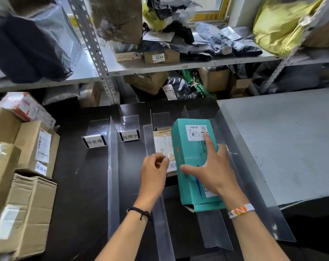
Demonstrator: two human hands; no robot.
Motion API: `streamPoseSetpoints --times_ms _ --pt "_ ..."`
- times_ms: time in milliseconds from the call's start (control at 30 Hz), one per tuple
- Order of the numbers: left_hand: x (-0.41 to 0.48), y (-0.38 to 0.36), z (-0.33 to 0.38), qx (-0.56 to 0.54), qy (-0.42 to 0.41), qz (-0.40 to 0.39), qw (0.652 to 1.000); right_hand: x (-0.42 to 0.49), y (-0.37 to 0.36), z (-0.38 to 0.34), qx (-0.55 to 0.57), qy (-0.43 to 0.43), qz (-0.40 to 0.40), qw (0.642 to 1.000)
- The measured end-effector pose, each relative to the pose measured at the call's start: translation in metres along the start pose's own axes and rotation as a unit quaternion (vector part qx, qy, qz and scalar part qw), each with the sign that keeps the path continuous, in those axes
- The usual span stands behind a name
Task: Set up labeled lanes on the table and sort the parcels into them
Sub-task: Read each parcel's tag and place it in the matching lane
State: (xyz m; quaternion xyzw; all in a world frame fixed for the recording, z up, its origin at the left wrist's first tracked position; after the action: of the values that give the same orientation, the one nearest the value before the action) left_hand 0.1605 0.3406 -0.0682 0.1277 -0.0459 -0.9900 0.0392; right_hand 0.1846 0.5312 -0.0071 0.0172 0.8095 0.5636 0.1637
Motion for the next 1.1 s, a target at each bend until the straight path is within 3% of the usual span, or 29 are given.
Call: streamPoseSetpoints --times_ms 100,200,400,700,1100 --pt "-0.009 0.01 -0.03 0.121 0.04 0.003 0.992 -0.033 -0.016 0.001 -0.003 0.006 -0.031 1.0" --pt "-0.015 0.016 -0.053 0.163 0.063 -0.017 0.984 -0.063 -0.041 0.003 -0.019 0.001 -0.073 0.997" --pt "-0.012 0.021 -0.06 0.107 0.073 -0.011 0.992 -0.083 -0.08 0.009 -0.036 -0.029 -0.129 0.991" --pt "-0.01 0.017 -0.061 0.125 0.072 -0.022 0.989 -0.072 -0.122 0.02 -0.051 -0.029 -0.163 0.985" --pt "-0.01 0.011 -0.07 0.058 0.098 -0.037 0.993 -0.058 -0.163 0.025 -0.013 -0.006 -0.159 0.987"
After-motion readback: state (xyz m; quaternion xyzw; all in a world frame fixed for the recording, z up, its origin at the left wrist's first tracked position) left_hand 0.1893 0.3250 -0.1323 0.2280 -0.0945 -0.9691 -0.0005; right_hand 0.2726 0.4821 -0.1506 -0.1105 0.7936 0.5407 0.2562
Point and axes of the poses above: each hand's wrist, its own x-axis towards the middle knuckle, its own y-axis out of the back of the hand, z = x × y, the point moved 5 cm from there along x, towards the middle knuckle, and after that the axes turned 15 degrees about -x, right-handed, at the moved point
